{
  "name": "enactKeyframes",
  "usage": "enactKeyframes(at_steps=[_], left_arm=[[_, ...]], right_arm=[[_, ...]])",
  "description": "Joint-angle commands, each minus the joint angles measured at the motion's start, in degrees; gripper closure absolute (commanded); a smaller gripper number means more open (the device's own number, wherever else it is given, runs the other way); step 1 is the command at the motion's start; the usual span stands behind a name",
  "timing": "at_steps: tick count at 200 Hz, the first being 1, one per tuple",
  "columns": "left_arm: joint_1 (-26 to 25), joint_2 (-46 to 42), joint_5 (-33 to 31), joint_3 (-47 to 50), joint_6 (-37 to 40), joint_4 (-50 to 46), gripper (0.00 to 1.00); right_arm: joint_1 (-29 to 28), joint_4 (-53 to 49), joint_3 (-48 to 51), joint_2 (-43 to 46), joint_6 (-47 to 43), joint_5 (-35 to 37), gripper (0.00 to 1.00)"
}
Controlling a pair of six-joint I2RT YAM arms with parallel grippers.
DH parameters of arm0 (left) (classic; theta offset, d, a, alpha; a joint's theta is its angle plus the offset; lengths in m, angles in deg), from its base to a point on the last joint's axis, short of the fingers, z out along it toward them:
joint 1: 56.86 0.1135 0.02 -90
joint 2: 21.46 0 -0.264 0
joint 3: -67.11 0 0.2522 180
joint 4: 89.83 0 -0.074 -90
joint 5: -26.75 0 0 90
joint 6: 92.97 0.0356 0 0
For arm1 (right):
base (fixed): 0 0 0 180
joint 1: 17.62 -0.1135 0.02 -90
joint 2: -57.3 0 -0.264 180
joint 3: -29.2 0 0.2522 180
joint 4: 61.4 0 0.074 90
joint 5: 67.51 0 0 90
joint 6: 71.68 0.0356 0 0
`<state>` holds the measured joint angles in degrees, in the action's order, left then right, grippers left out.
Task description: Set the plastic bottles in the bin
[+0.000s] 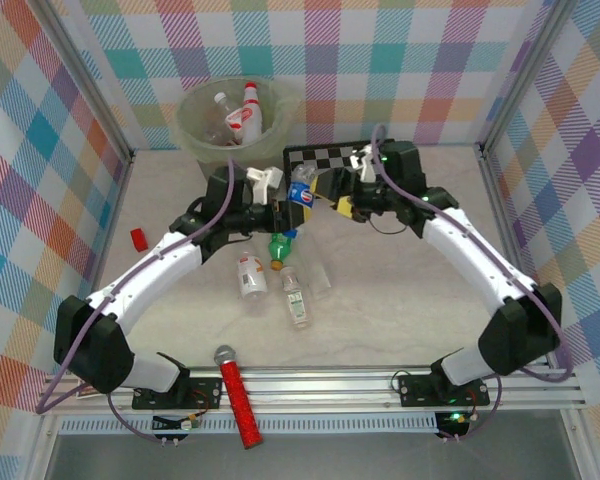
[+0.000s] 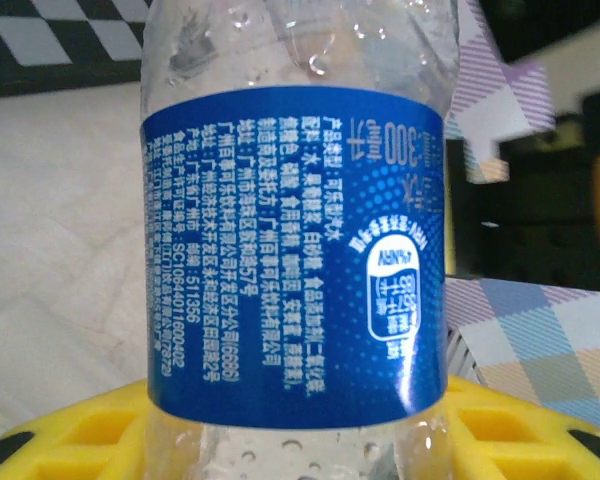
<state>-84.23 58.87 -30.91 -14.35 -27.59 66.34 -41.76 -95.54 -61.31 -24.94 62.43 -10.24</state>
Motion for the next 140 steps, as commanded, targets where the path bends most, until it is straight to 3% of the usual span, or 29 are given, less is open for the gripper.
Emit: enactKeyframes(at_steps=[1, 48, 92, 140], left_arm=[[3.9, 0.7, -0.5, -6.7, 1.2, -2.3, 0.55], [12.8, 7.5, -9.8, -25.6, 7.6, -16.5, 0.58], [15.1, 16.1, -27.4, -42.7, 15.8, -27.9, 0.58], [18.2, 28.8, -32.5, -61.0, 20.7, -37.0, 0.60]], right_arm=[[1.4, -6.6, 0.0, 5.3, -4.5, 4.4, 0.04], [1.7, -11.0, 6.3, 7.8, -6.9, 6.4, 0.04], [1.7, -12.5, 8.7, 8.1, -8.0, 7.4, 0.05], [1.7, -12.7, 9.3, 8.1, -8.4, 6.4, 0.05]])
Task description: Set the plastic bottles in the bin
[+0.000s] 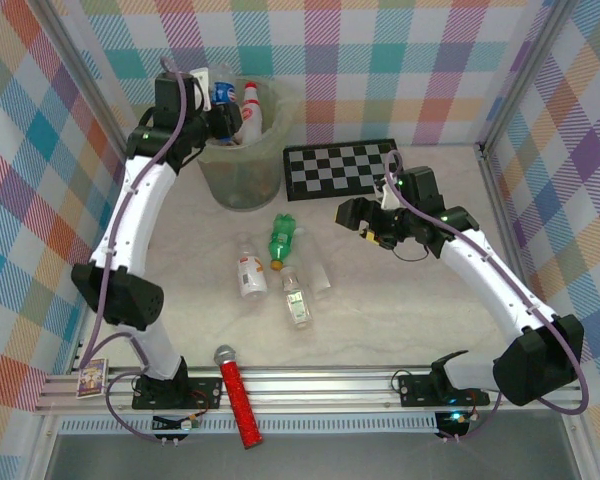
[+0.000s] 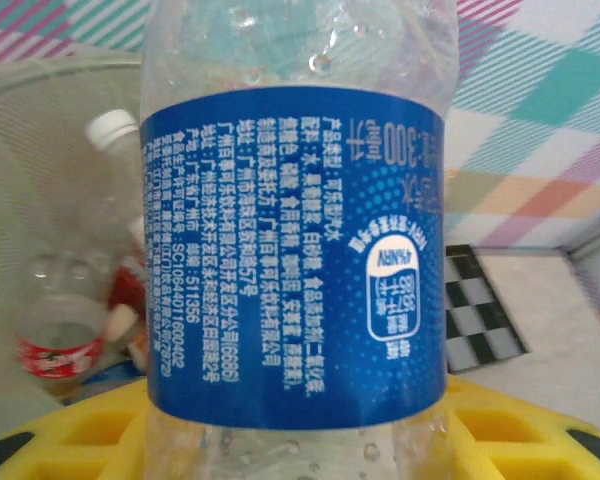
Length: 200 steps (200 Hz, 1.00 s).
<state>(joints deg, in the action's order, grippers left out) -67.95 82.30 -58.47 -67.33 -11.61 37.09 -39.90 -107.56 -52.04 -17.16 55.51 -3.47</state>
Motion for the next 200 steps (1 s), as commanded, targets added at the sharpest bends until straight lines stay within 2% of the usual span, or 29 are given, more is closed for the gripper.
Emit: enactKeyframes(at_steps=[1, 45, 98, 132, 156, 177, 200], left_arm=[[2.0, 5.7, -5.1, -8.4, 4.9, -8.0, 0.60], [4.2, 19.7, -6.7, -26.5, 6.2, -13.1, 0.63], [7.0, 25.0, -5.3, -27.4, 5.2, -9.4, 0.63], [7.2, 26.6, -5.4, -27.1, 5.1, -9.8, 0.31], [7.3, 26.5, -5.3, -26.6, 5.2, -9.6, 0.18], [7.3, 26.2, -4.9, -26.6, 5.2, -9.4, 0.13], [7.3, 25.2, -4.3, -26.6, 5.2, -9.2, 0.12]], right_arm=[[-0.2, -0.6, 0.1, 0.4, -1.5, -0.4, 0.05], [-0.2, -0.6, 1.0, 1.2, -1.7, -0.2, 0.04], [-0.2, -2.2, 0.5, 1.4, -2.9, 0.5, 0.05], [-0.1, -2.2, 0.6, 0.9, -2.8, 0.3, 0.05], [-0.2, -2.5, 0.6, 0.7, -2.8, 0.3, 0.04], [-0.1, -2.3, 0.8, 0.7, -2.7, 0.5, 0.05], [-0.2, -2.3, 1.4, 0.7, -2.7, 0.6, 0.04]])
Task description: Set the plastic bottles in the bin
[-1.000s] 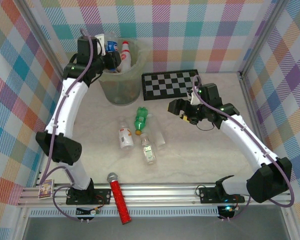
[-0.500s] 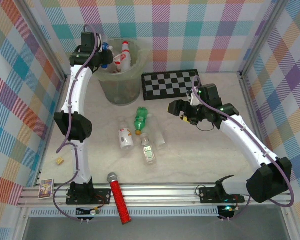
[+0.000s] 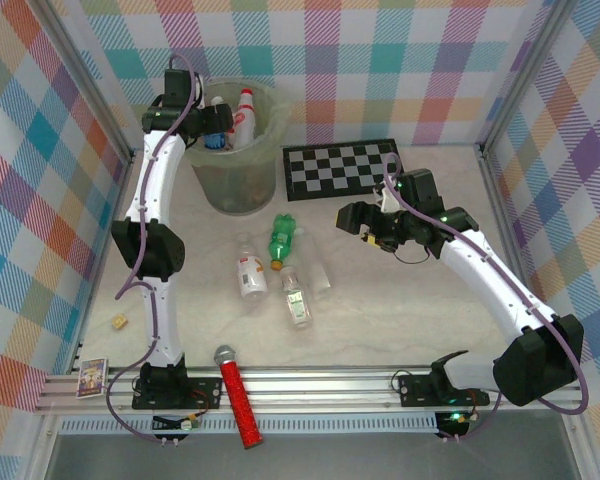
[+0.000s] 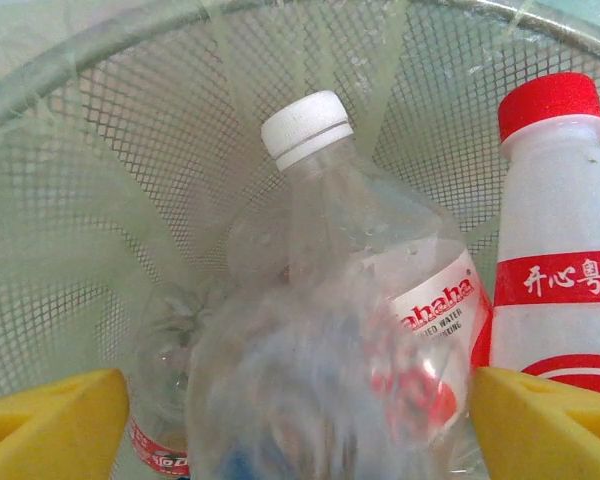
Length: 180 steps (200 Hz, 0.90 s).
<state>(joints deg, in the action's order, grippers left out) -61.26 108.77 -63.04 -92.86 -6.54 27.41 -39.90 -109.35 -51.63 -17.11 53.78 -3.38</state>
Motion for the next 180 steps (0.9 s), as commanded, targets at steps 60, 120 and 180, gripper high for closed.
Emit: enactKeyframes(at_steps=[60, 120, 180], left_arm=[[0.4, -5.5, 5.1, -0.8, -0.4, 0.5, 0.11], [-0.8, -14.8, 8.4, 4.5, -0.9, 2.9, 0.10], [-2.4, -39.7, 19.1, 41.2, -9.1, 19.6, 0.09]], right_arm=[[-2.1, -4.2, 2.4, 0.0, -5.2, 5.2, 0.04], [-13.0, -10.1, 0.5, -7.3, -12.7, 21.6, 0.06], [-22.0, -11.2, -6.3, -21.4, -15.1, 26.9, 0.06]])
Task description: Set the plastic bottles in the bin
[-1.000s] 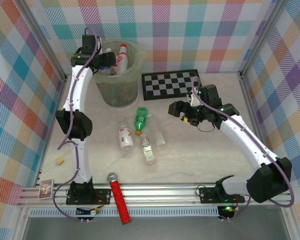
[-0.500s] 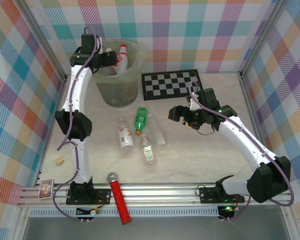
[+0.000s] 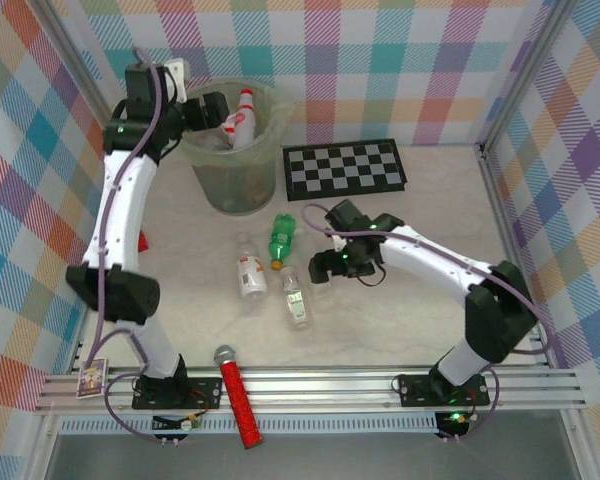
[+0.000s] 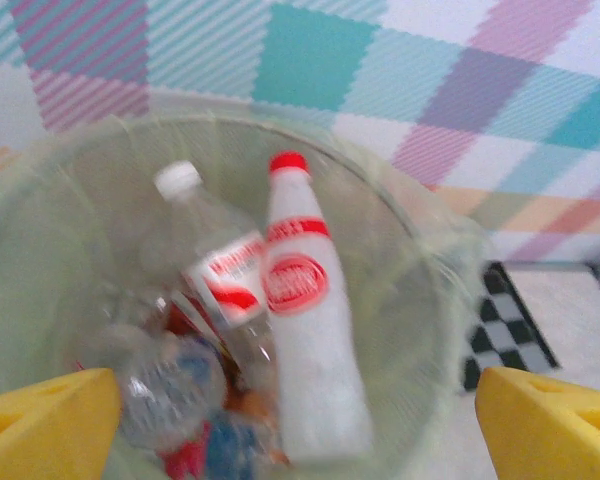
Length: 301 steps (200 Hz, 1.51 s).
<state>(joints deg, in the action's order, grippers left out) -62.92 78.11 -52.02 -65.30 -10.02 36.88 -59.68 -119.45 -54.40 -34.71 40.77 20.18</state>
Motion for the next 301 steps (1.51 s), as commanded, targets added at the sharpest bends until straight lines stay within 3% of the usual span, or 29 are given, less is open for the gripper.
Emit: enactKeyframes(at_steps=[1, 48, 103, 141, 188, 236, 269, 301], left_arm=[[-0.7, -9.4, 8.3, 14.6, -5.8, 10.5, 0.09], [-2.1, -24.8, 15.3, 42.3, -16.0, 21.8, 0.09], [-5.4, -32.3, 15.5, 54.9, -18.1, 20.3, 0.08], [-5.6, -37.1, 13.3, 63.5, -20.2, 21.4, 0.06], [-5.7, -35.2, 15.9, 65.1, -23.1, 23.1, 0.06], [-6.4, -32.9, 19.6, 64.5, -28.1, 30.2, 0.06], [-9.9, -32.4, 20.4, 63.7, -30.1, 33.1, 0.04], [-13.6, -30.8, 22.9, 64.8, -35.4, 41.6, 0.00]], right_arm=[[-2.2, -1.1, -3.7, -4.1, -2.1, 3.4, 0.07], [-2.2, 0.4, -6.0, -9.9, 1.1, 6.6, 0.10], [-2.2, 1.9, -7.1, -14.6, 2.3, 5.2, 0.12], [-1.5, 2.5, -6.5, -16.2, 3.6, 7.4, 0.20], [-0.3, -0.1, -5.1, -14.6, 3.2, 10.1, 0.30], [0.7, -1.9, -0.9, -2.3, 2.4, 9.7, 0.38], [0.8, 1.0, 0.2, 4.8, 1.4, 5.1, 0.40], [0.7, 13.6, 3.9, 10.0, 0.9, -5.1, 0.42]])
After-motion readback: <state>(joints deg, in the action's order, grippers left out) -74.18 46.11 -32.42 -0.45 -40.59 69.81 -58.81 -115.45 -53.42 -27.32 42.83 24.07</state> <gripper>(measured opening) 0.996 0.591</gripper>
